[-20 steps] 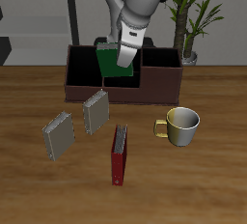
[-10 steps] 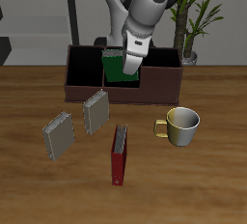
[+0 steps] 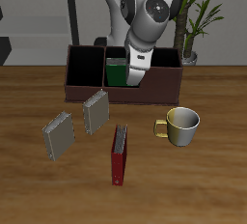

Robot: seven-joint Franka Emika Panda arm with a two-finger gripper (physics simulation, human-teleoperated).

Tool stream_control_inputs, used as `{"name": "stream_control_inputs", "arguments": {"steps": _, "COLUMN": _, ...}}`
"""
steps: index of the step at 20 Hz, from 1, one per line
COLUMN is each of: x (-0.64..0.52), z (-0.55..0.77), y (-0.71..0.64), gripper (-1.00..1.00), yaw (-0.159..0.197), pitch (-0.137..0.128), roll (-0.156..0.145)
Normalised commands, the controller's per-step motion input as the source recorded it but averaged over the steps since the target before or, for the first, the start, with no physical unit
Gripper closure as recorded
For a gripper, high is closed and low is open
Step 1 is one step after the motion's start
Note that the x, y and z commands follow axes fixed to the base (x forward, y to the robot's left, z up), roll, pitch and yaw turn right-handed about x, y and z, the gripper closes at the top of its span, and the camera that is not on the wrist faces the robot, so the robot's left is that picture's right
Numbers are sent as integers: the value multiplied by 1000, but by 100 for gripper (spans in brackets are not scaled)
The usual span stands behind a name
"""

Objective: Place the green book into the back desk caddy's front compartment and place the left yellow book into the back desk caddy's right compartment and place the red book into the back desk caddy's right compartment

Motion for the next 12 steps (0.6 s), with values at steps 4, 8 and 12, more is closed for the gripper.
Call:
{"name": "stream_control_inputs", "arguments": {"steps": 4, "x": 29, "z": -258, "y": 182, "gripper": -100, "yaw": -97, "pitch": 59, "roll": 43}}
{"name": "stream_control_inputs", "arguments": {"steps": 8, "x": -129, "z": -112, "y": 247, "gripper": -100, "yaw": -102, "pitch": 86, "roll": 87}}
{"name": "stream_control_inputs", "arguments": {"steps": 12, "x": -89, "z": 35, "y": 70, "gripper": -100, "yaw": -12, "pitch": -12, "roll": 34}}
